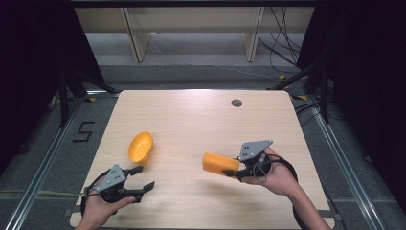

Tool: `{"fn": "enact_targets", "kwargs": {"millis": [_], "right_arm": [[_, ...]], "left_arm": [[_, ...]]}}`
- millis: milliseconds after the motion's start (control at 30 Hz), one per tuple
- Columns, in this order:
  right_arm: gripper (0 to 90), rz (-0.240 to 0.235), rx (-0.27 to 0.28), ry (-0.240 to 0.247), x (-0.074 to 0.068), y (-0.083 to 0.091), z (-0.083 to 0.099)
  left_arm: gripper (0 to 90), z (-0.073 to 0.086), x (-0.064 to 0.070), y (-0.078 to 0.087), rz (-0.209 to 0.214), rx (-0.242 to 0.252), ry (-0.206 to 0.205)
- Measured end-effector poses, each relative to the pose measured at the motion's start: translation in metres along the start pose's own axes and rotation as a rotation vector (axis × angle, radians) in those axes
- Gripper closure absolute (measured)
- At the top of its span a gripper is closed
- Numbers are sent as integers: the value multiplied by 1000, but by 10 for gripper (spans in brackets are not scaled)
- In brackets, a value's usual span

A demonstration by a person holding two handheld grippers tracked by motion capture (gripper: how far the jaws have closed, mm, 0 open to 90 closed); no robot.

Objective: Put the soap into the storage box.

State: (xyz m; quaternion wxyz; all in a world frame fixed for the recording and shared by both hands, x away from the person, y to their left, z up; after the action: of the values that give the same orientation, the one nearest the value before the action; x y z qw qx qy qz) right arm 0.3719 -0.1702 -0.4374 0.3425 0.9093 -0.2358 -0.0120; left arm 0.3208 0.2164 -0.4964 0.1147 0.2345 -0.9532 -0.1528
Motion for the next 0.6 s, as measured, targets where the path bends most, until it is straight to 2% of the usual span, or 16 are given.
{"fn": "enact_targets", "kwargs": {"millis": [33,67,100,133,167,200,233,267,300,367,400,467,533,600], "right_arm": [[616,-12,5,-4,-6,2,0],[616,-29,14,-1,-13,3,0],[616,-54,20,5,-24,4,-1],[616,-54,20,5,-24,4,-1],[616,-64,14,28,-32,2,-1],[616,-71,6,32,-35,1,-1],[616,-77,0,36,-38,-1,-2],[616,-77,0,36,-38,-1,-2],[615,-80,-1,46,-39,-2,-2],[616,-89,-8,52,-44,-5,-4],[616,-103,-2,69,-45,-7,-6],[615,-114,1,75,-47,-8,-7],[615,-121,3,81,-49,-10,-8],[615,-134,4,86,-52,-12,-8]], "left_arm": [[253,-3,4,-5,30,-11,-17],[253,-7,10,-12,82,-11,-35],[257,-12,18,-22,119,-14,-62],[260,-12,18,-22,119,-14,-62],[261,-15,24,-29,131,-39,-84],[261,-17,26,-34,165,-31,-109],[265,-23,35,-46,198,-32,-116],[272,-23,35,-46,198,-32,-116],[272,-27,40,-53,239,-36,-134],[286,-33,46,-65,286,-36,-157],[294,-33,46,-65,286,-36,-157],[304,-37,46,-75,314,-33,-178],[315,-37,47,-76,318,-35,-174],[332,-39,47,-80,351,-24,-180]]}}
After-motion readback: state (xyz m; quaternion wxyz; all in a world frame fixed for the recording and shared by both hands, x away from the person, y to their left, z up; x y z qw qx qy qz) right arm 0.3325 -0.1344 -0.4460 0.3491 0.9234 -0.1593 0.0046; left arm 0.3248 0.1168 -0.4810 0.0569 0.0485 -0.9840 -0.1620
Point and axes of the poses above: each handheld gripper's, and its own axes: y roughly backward along the jaws, z roughly out of its underside, x roughly to its right, the point moved 2 cm from there along -y, roughly forward along the jaws, and after that the axes turned 11 degrees about z, right-handed, at the moved point
